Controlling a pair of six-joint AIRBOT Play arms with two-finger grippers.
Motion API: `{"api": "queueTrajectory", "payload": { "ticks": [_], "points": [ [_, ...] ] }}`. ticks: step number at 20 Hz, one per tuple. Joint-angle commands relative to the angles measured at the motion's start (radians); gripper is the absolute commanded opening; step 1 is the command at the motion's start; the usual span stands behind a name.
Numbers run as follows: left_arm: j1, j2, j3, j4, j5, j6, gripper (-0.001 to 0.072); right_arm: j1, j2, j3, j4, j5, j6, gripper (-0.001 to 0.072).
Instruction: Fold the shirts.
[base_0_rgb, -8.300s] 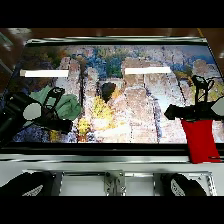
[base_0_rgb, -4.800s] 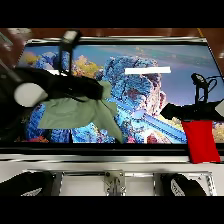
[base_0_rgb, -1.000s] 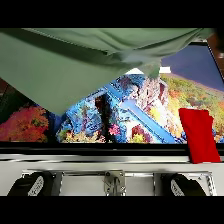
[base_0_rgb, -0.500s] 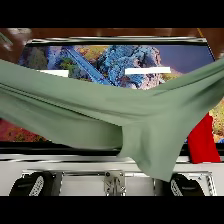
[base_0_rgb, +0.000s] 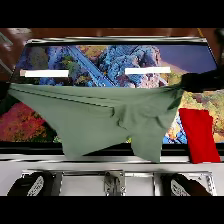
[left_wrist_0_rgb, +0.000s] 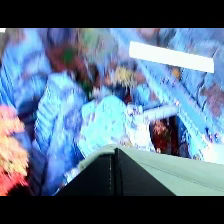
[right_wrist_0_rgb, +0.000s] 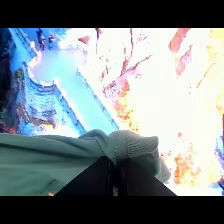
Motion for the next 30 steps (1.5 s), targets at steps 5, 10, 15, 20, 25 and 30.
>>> {"api": "queueTrajectory", "payload": {
  "ticks": [5,10,15,20,25,30],
  "points": [
    [-0.026,-0.440,-0.062,-0.126,0.188,-0.055,0.0038,0.002,-0.454,-0.048,0.462,-0.442,0.008,0.0077],
    [-0.056,-0.615,-0.060,-0.302,0.095,-0.056,0.0619,0.043,-0.541,-0.048,0.540,-0.431,-0.001,0.0281],
    [0.069,-0.566,-0.016,-0.178,-0.292,0.035,0.0703,-0.052,-0.538,0.083,0.394,-0.043,-0.175,0.0688],
    [0.196,-0.388,-0.378,-0.154,-0.460,0.077,0.0705,-0.265,-0.532,0.034,0.272,0.344,-0.206,0.0688],
    [0.197,-0.312,-0.749,-0.299,-0.262,0.133,0.0710,-0.372,-0.530,-0.064,0.277,0.344,-0.157,0.0688],
    [0.197,-0.316,-0.812,-0.443,-0.090,0.188,0.0710,-0.363,-0.530,-0.068,0.294,0.262,-0.160,0.0688]
  ]
}}
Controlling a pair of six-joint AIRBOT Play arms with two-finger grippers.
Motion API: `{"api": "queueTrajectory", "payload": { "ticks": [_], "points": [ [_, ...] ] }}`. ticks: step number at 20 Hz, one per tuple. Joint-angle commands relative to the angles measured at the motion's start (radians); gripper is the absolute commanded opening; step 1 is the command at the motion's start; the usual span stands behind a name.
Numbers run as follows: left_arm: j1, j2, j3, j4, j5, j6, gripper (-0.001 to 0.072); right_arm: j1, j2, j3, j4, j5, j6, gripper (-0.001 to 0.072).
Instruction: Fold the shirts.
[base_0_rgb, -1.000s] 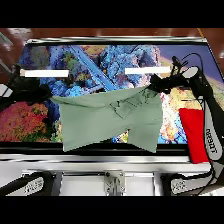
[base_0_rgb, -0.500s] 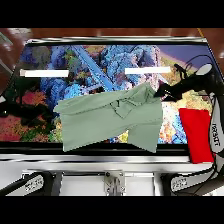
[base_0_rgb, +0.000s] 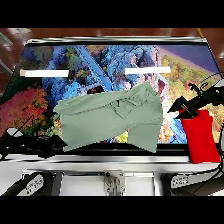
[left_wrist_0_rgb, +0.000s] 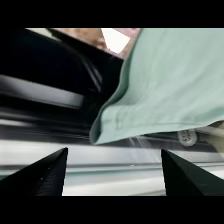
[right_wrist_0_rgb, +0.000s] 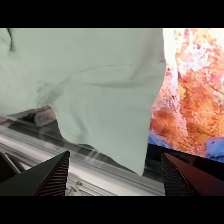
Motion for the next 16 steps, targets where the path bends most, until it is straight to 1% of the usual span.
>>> {"api": "queueTrajectory", "payload": {
  "ticks": [1,5,8,9,10,11,14,15,16],
  "points": [
    [0.003,0.007,-0.054,-0.101,0.125,0.051,0.0709,-0.009,0.000,-0.009,0.012,-0.044,0.003,0.0688],
    [0.002,0.004,-0.054,-0.103,0.200,0.053,0.0708,-0.009,0.000,-0.009,0.007,-0.069,0.003,0.0688],
    [-0.018,-0.029,-0.054,-0.117,0.219,0.064,0.0698,-0.009,-0.003,-0.009,0.008,-0.086,0.006,0.0688],
    [-0.039,-0.045,-0.054,-0.127,0.234,0.063,0.0609,-0.004,-0.005,-0.012,0.006,-0.089,0.007,0.0688],
    [-0.060,-0.060,-0.054,-0.142,0.256,0.063,0.0504,0.003,-0.008,-0.020,0.001,-0.096,0.006,0.0688],
    [-0.082,-0.072,-0.053,-0.163,0.281,0.063,0.0483,0.013,-0.011,-0.034,-0.002,-0.108,0.006,0.0688],
    [-0.122,-0.081,-0.050,-0.214,0.304,0.066,0.0073,0.053,-0.031,-0.098,0.000,-0.187,0.006,0.0688],
    [-0.129,-0.078,-0.043,-0.221,0.288,0.105,0.0037,0.064,-0.044,-0.109,0.000,-0.211,0.006,0.0688],
    [-0.135,-0.074,-0.032,-0.221,0.261,0.145,0.0036,0.074,-0.057,-0.113,0.003,-0.226,0.008,0.0688]
  ]
}}
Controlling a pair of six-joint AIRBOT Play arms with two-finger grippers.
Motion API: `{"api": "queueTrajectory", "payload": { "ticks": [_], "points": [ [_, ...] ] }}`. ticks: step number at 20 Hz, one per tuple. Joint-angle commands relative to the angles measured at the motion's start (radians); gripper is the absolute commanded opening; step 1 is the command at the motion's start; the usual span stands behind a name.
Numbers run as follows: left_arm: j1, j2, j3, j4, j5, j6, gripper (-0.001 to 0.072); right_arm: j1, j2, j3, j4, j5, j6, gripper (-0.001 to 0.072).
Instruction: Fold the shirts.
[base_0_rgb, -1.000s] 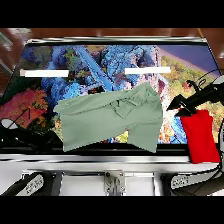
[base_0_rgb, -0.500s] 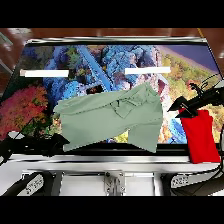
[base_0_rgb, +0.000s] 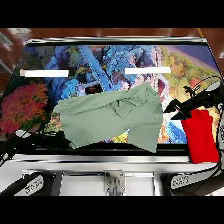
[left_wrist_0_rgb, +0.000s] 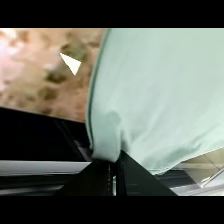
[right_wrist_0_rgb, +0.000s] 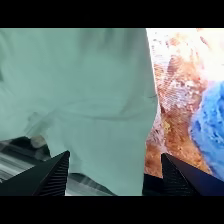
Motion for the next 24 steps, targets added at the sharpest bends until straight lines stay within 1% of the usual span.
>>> {"api": "queueTrajectory", "payload": {
  "ticks": [1,2,5,8,9,10,11,12,14,16,17,19,21,22,24],
  "points": [
    [-0.029,0.005,0.027,-0.039,-0.052,0.092,0.0035,0.037,-0.039,-0.031,0.005,-0.080,0.008,0.0688],
    [-0.028,0.016,0.038,-0.039,-0.072,0.108,0.0035,0.044,-0.051,-0.031,0.006,-0.094,0.016,0.0688],
    [-0.028,0.075,0.069,-0.039,-0.108,0.109,0.0035,0.055,-0.087,-0.031,0.014,-0.148,0.042,0.0687],
    [-0.028,0.150,0.098,-0.039,-0.113,0.108,0.0035,0.090,-0.119,-0.031,0.015,-0.181,0.079,0.0686],
    [-0.028,0.170,0.114,-0.040,-0.114,0.108,0.0035,0.107,-0.130,-0.031,0.013,-0.193,0.079,0.0638],
    [-0.028,0.193,0.138,-0.040,-0.114,0.108,0.0035,0.119,-0.136,-0.031,0.012,-0.207,0.079,0.0426],
    [-0.028,0.215,0.167,-0.039,-0.113,0.108,0.0035,0.127,-0.136,-0.031,0.021,-0.215,0.080,0.0140],
    [-0.028,0.233,0.202,-0.038,-0.112,0.108,0.0035,0.133,-0.132,-0.029,0.060,-0.204,0.068,0.0072],
    [-0.028,0.267,0.306,-0.027,-0.093,0.111,0.0034,0.134,-0.095,-0.006,0.138,-0.173,-0.005,0.0070],
    [-0.028,0.307,0.468,-0.011,-0.052,0.112,0.0033,0.134,0.008,0.056,0.218,-0.168,-0.072,0.0069],
    [-0.028,0.328,0.579,-0.011,-0.006,0.111,0.0033,0.130,0.081,0.115,0.251,-0.174,-0.095,0.0069],
    [-0.028,0.359,0.834,-0.016,0.141,0.111,0.0034,0.121,0.245,0.266,0.292,-0.209,-0.134,0.0069],
    [-0.028,0.370,1.105,-0.017,0.269,0.111,0.0035,0.119,0.434,0.418,0.287,-0.304,-0.167,0.0070],
    [-0.028,0.371,1.239,-0.016,0.299,0.110,0.0035,0.119,0.534,0.470,0.280,-0.382,-0.212,0.0070],
    [-0.028,0.375,1.445,-0.016,0.262,0.111,0.0035,0.119,0.725,0.515,0.252,-0.554,-0.220,0.0070]
  ]
}}
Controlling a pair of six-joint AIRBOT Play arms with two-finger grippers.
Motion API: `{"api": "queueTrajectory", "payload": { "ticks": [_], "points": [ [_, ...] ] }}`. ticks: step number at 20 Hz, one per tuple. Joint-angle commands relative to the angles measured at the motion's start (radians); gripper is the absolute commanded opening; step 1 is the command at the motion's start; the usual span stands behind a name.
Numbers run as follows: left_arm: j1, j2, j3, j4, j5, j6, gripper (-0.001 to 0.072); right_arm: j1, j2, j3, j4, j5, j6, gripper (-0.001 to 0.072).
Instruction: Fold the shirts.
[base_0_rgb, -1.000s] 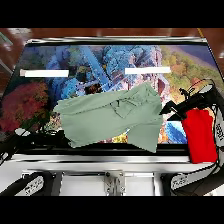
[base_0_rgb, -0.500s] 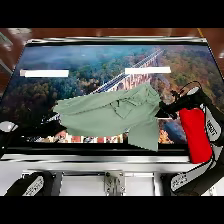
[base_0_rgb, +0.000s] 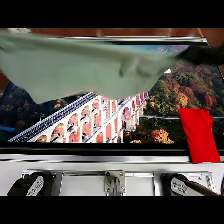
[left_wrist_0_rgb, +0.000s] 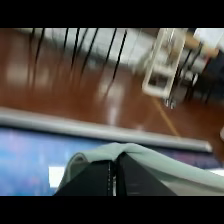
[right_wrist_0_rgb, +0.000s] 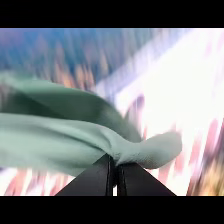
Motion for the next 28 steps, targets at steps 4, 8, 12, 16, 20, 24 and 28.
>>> {"api": "queueTrajectory", "payload": {
  "ticks": [4,8,12,16,20,24,28],
  "points": [
    [0.000,0.074,0.431,0.023,-0.081,-0.005,0.0035,-0.002,0.520,0.117,-0.131,-0.316,0.005,0.0070],
    [0.000,0.128,0.431,0.259,-0.305,-0.140,0.0034,-0.002,0.650,0.117,-0.362,-0.184,0.110,0.0070],
    [0.000,0.131,0.427,0.408,-0.554,-0.181,0.0035,-0.002,0.665,0.116,-0.509,-0.021,0.165,0.0070],
    [0.000,0.130,0.291,0.434,-0.706,-0.181,0.0035,-0.002,0.539,0.115,-0.526,0.306,0.164,0.0070],
    [0.000,0.129,-0.042,0.488,-0.736,-0.182,0.0035,-0.002,0.343,-0.069,-0.558,0.441,0.152,0.0070],
    [0.000,0.037,-0.420,0.486,-0.518,-0.306,0.0036,-0.001,0.142,-0.391,-0.536,0.243,0.217,0.0070],
    [0.000,-0.243,-0.421,0.364,-0.173,-0.237,0.0036,0.008,-0.084,-0.413,-0.280,-0.156,0.274,0.0070]
  ]
}}
